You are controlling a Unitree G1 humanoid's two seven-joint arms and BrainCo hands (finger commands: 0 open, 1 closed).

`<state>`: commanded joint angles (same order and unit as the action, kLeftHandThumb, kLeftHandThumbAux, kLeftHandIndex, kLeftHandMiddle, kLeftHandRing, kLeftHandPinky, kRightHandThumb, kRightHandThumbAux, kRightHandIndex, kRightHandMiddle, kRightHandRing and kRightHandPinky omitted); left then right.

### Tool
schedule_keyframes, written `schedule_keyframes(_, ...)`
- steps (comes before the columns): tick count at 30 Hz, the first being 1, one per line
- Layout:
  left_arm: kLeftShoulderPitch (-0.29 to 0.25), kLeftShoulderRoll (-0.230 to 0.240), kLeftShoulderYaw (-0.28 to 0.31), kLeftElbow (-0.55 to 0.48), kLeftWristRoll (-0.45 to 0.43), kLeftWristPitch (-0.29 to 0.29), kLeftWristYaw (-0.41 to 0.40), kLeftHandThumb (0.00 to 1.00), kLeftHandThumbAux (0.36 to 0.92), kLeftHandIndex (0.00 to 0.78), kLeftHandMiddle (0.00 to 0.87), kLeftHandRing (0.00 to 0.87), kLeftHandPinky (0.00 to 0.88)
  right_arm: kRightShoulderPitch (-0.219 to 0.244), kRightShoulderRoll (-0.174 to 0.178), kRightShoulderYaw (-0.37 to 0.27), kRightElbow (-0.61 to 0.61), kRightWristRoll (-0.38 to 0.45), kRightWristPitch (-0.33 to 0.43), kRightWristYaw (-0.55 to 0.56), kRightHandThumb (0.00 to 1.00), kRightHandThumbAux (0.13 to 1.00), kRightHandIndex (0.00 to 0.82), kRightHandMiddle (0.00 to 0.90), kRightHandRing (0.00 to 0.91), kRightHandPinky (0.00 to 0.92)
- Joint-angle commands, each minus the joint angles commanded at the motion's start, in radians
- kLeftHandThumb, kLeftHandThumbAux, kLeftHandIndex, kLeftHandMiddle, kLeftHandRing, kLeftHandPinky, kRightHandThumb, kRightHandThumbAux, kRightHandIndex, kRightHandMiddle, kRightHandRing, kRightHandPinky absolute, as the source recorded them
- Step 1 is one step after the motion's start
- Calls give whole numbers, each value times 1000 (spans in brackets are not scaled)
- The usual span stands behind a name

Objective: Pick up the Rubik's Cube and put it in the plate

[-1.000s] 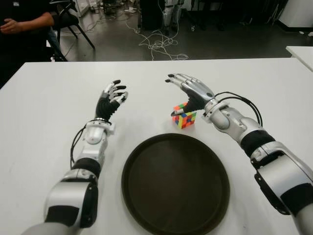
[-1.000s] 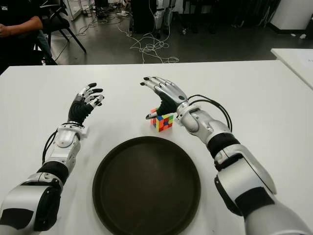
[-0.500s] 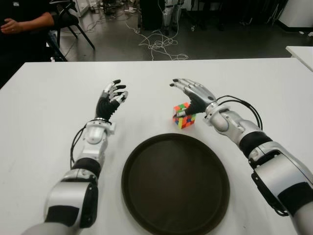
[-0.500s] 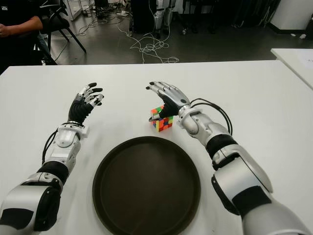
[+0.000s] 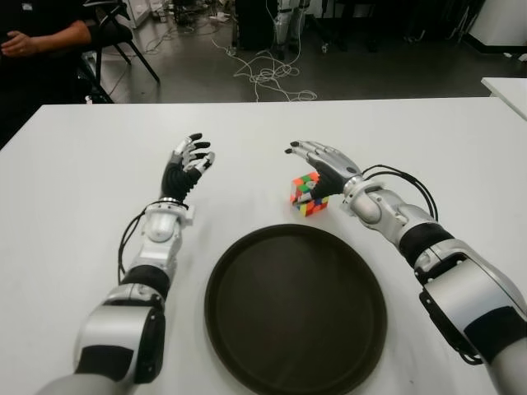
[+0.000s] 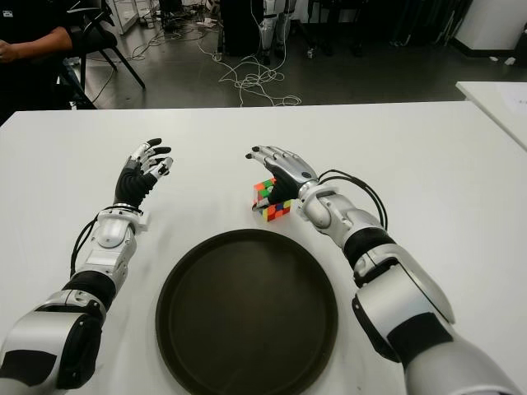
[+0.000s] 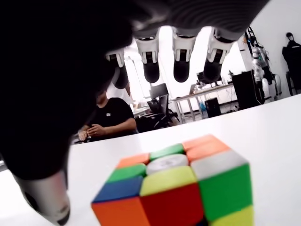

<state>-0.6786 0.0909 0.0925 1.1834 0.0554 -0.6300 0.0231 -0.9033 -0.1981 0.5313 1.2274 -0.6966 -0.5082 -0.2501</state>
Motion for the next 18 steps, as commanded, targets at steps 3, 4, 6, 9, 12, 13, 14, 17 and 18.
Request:
schedule_keyframes(3,1,-2,2,-2,-3,-3,-3,121,607,174,252,269,298,1,1,3,2,-2,1,-1,0,735,46,46,71,67)
schedule_keyframes(4,1,-2,3,-2,-5,-4,-4,121,607,174,252,269,299,3,1,4,3,-3,2,-3,0,735,46,46,72,69)
schedule_keyframes(6,2,-3,4,-3,-7,-5,-5,123,608,176,254,272,304,4,1,7,4,-4,2,-5,0,736,44,43,71,66)
schedule_keyframes(9,2,-4,4,-3,-8,-5,-6,122,609,177,253,274,312,4,2,11,8,-5,7,-7,0,736,40,38,66,63)
schedule_keyframes(12,2,-4,4,-2,-8,-2,-8,120,603,176,246,269,311,2,2,17,16,-9,16,-10,0,729,38,36,65,65)
schedule_keyframes(13,2,-4,4,-2,-8,-2,-8,120,600,177,247,270,311,2,1,20,17,-10,18,-12,0,729,41,39,68,69)
schedule_keyframes(14,2,-4,4,-2,-8,-1,-9,120,599,177,247,271,312,2,1,22,18,-12,19,-13,0,729,41,41,70,70)
schedule_keyframes(17,1,-5,4,-2,-8,0,-9,120,592,177,247,271,308,1,-1,26,18,-13,22,-15,0,735,44,45,72,70)
schedule_keyframes(18,1,-5,3,-1,-8,0,-9,121,592,175,245,270,304,1,-1,28,19,-15,24,-16,0,737,45,45,71,70)
